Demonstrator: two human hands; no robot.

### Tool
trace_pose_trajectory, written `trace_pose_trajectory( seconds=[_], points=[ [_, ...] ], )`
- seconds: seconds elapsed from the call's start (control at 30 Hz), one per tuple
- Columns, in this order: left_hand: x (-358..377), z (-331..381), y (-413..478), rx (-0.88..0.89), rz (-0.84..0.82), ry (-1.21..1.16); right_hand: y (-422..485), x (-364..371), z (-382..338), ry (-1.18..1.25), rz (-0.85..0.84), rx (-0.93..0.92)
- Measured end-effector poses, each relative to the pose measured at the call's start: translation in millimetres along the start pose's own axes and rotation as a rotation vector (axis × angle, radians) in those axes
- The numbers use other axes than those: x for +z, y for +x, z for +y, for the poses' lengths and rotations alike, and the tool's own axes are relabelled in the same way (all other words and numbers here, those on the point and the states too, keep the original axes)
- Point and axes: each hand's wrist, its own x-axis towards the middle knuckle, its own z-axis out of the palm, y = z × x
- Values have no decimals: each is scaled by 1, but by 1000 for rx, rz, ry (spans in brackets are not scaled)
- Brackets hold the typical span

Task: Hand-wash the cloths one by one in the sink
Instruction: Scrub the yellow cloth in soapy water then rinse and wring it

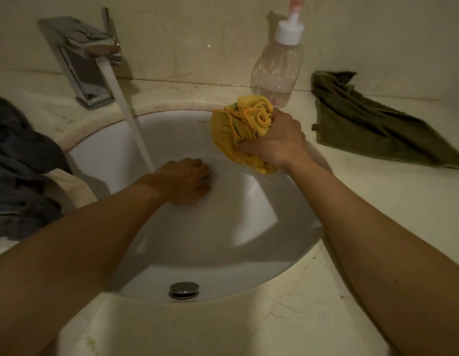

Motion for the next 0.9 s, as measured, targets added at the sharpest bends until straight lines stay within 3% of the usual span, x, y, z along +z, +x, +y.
trace_pose_trajectory(
  seconds=[0.17, 0.33, 0.9],
  points=[
    [7, -3, -4, 20, -125, 46, -2, -1, 0, 0, 6, 3],
    [14, 0, -4, -84, -211, -9, -1, -1, 1, 7, 1, 1],
    [20, 7, 6, -215, -272, -122, 0, 2, 4, -28, -21, 18]
  ],
)
